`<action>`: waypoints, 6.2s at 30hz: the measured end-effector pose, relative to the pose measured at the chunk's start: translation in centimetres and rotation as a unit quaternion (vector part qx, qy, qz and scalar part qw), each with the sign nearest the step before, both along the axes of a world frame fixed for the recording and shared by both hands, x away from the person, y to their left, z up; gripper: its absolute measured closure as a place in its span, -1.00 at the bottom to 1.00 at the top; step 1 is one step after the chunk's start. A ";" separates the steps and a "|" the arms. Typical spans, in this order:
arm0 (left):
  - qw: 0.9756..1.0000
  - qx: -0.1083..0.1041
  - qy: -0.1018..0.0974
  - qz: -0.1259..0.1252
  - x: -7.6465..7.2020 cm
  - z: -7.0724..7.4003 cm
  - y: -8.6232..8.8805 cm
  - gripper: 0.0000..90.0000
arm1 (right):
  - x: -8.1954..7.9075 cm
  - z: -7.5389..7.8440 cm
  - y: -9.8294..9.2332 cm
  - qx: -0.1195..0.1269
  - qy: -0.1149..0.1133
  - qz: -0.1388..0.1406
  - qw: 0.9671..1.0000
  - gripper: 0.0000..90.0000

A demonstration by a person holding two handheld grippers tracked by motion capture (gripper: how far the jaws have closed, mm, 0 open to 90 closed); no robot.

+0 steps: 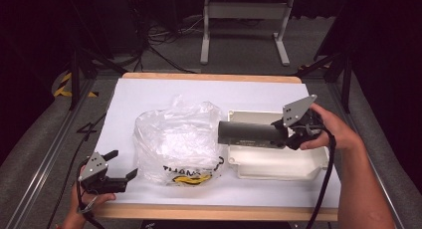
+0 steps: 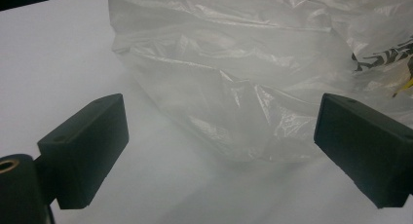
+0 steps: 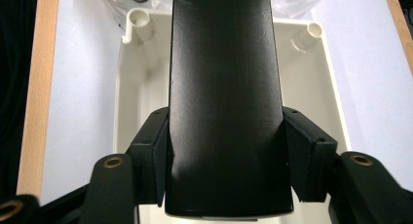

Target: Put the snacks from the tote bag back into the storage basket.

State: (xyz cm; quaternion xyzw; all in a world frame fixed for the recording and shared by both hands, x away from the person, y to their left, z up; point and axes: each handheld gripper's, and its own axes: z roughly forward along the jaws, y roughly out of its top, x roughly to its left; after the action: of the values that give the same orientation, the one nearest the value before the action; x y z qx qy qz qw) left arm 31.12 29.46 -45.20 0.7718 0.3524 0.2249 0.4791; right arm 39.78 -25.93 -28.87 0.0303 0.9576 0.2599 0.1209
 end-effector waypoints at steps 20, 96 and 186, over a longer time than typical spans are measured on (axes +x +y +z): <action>1.000 0.001 0.004 -0.004 0.0 -0.1 -0.2 -0.86 | -0.3 -1.5 -4.2 -0.008 0.021 -0.014 1.000 -0.05; 1.000 0.022 0.008 -0.003 0.2 -0.4 -0.4 -0.86 | 2.6 -7.8 -3.9 -0.162 0.061 -0.094 0.980 -0.39; 1.000 0.006 -0.004 0.000 0.3 0.1 -0.2 -0.86 | -9.7 -8.4 -10.8 0.170 -0.148 -0.370 0.901 -0.87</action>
State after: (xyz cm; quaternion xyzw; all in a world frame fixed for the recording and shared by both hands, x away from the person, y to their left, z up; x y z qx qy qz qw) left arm 31.47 29.23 -45.12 0.7738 0.3492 0.2304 0.4757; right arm 30.10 -36.70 -37.31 0.3634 0.7899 0.3571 0.3413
